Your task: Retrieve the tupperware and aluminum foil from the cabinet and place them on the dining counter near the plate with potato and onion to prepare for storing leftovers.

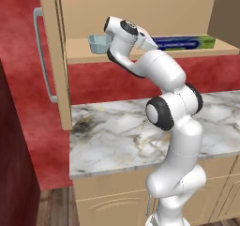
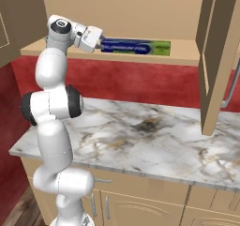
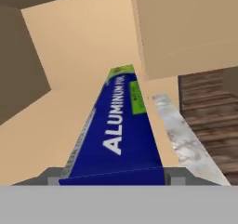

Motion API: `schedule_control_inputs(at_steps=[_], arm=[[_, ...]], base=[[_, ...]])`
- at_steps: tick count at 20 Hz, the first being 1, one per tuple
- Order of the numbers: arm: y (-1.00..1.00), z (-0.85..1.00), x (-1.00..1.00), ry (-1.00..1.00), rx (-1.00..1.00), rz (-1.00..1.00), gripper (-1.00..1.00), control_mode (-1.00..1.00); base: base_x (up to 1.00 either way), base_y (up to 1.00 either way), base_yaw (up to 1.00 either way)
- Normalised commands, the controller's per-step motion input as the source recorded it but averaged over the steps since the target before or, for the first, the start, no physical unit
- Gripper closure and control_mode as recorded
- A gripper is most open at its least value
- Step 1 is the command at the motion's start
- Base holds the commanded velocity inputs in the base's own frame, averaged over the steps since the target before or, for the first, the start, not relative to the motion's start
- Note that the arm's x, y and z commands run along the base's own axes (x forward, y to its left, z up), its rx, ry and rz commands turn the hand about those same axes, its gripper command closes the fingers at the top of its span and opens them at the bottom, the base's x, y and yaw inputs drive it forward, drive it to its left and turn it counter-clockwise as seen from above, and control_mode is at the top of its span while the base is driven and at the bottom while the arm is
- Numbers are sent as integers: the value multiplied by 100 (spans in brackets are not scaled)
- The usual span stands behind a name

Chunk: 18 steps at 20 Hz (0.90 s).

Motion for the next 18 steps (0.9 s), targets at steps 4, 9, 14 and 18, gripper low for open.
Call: schedule_control_inputs(at_steps=[4,9,14,18], arm=[[-8,4,-71,0,0,4,100,-100],[0,0,-97,-2,-4,31,100,-100],[-25,0,-100,-5,-4,50,100,-100],[-80,2,-100,-16,0,55,100,-100]], base=[[0,0,0],[0,0,0],[0,0,0],[0,0,0]])
